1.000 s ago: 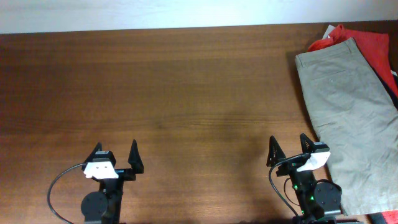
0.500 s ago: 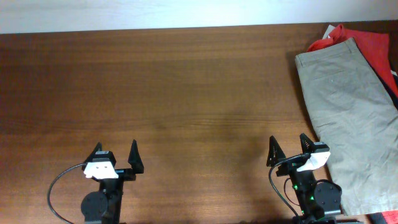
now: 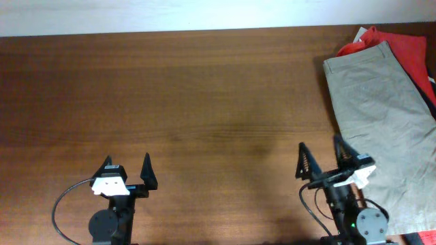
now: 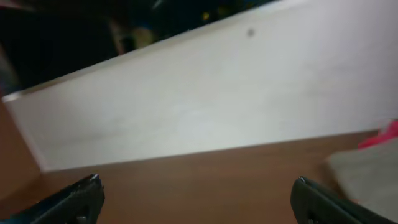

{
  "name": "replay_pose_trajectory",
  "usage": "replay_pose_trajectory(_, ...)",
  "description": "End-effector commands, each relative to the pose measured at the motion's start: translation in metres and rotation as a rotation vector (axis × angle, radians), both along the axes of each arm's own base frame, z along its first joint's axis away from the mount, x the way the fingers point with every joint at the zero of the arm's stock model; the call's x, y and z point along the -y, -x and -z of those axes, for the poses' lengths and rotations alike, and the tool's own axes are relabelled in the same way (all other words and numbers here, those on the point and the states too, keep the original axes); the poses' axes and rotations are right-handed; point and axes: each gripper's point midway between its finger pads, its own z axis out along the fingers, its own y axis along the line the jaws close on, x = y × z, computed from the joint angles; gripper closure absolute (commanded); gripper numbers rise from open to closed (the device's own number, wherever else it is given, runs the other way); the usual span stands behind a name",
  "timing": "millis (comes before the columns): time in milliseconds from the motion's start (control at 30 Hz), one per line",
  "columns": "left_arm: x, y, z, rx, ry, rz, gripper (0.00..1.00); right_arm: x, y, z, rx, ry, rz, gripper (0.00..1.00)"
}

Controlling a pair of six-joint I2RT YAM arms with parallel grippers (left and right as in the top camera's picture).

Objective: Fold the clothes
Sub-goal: 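Reach the right gripper to the khaki shorts on the pile and grasp them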

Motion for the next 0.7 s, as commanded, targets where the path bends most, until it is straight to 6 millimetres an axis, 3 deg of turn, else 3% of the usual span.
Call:
replay_pose_trajectory(0, 0.0, 0.0, 0.002, -0.003, -0.017, 0.001, 0.01, 0.028, -0.033, -0.038, -0.064, 0.149, 0.199, 0.01)
replay_pose_trajectory(100, 0.0, 0.0, 0.002, -0.003, -0.017, 0.001, 0.01, 0.051, -0.101, -0.052, -0.278, 0.209, 0.346, 0.01)
replay_pose_trajectory(167, 0.0, 0.0, 0.002, -0.003, -0.017, 0.001, 0.01, 0.048, -0.151, -0.046, -0.46, 0.355, 0.323, 0.01)
replay_pose_trajectory(300, 0.0, 0.0, 0.002, -0.003, -0.017, 0.001, 0.01, 0.058, -0.216, -0.029, -0.658, 0.548, 0.334, 0.01)
replay_pose_trajectory(333, 0.0, 0.0, 0.002, -0.003, -0.017, 0.001, 0.01, 0.087, -0.241, -0.007, -0.74, 0.625, 0.424, 0.01)
replay_pose_trajectory(367, 0.0, 0.0, 0.002, -0.003, -0.017, 0.001, 0.01, 0.102, -0.255, 0.014, -0.81, 0.698, 0.433, 0.01)
replay_pose_trajectory(467, 0.0, 0.0, 0.002, -0.003, -0.017, 0.001, 0.01, 0.132, -0.293, 0.091, -1.006, 0.884, 0.456, 0.01)
replay_pose_trajectory(533, 0.0, 0.0, 0.002, -0.003, -0.017, 0.001, 0.01, 0.144, -0.297, 0.14, -1.112, 0.975, 0.478, 0.01)
replay_pose_trajectory(600, 0.0, 0.0, 0.002, -0.003, -0.017, 0.001, 0.01, 0.144, -0.295, 0.184, -1.186, 1.003, 0.443, 0.0)
replay_pose_trajectory(667, 0.0, 0.0, 0.002, -0.003, -0.017, 0.001, 0.01, 0.136, -0.296, 0.207, -1.205, 0.986, 0.371, 0.04)
